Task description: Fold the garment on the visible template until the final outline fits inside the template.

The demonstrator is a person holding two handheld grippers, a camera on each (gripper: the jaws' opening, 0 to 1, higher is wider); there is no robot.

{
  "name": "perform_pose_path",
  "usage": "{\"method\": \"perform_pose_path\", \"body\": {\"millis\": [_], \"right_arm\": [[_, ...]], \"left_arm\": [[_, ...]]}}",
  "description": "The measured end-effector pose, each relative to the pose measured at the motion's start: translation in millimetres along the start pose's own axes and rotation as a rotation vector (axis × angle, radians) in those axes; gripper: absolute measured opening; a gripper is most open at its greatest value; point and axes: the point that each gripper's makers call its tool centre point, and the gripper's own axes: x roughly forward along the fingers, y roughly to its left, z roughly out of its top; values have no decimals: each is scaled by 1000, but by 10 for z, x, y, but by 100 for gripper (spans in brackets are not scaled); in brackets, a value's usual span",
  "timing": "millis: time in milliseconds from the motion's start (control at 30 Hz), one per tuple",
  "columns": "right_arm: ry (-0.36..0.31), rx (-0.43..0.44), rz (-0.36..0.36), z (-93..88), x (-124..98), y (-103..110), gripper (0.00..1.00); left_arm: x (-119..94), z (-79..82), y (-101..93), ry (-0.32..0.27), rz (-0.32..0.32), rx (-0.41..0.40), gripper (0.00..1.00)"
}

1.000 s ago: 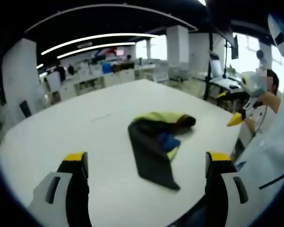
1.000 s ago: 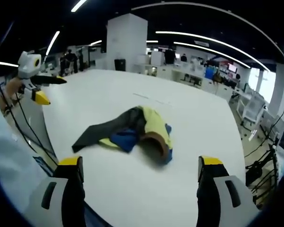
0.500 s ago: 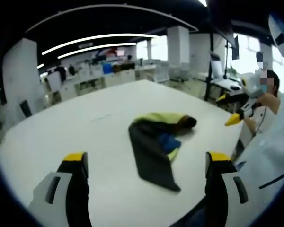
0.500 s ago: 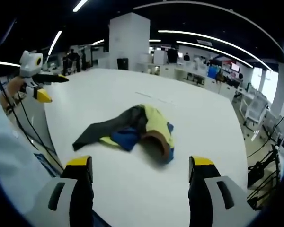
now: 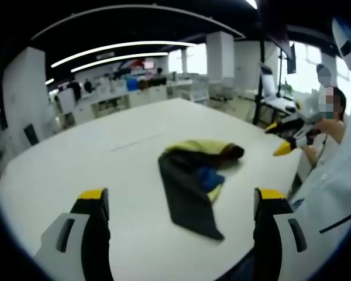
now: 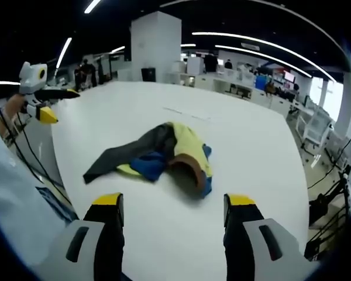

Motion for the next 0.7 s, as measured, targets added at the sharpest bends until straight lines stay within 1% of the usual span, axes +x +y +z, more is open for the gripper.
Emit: {"method": "perform_pose_path", "body": {"millis": [333,500,600,700], "right_arm": [[-10,16,25,-29,158,-88,64],[13,20,33,-101,253,-144,64],[19,19,29,-112,295,-177,63],[40,-10,19,-131,339,-207,62]], "left_arm": [[103,64,43,0,1,5,99],[167,116,68,-1,-2,12,99],[200,149,83,-2,-3,17,99],[242,180,87,-1,-7,24,99]]}}
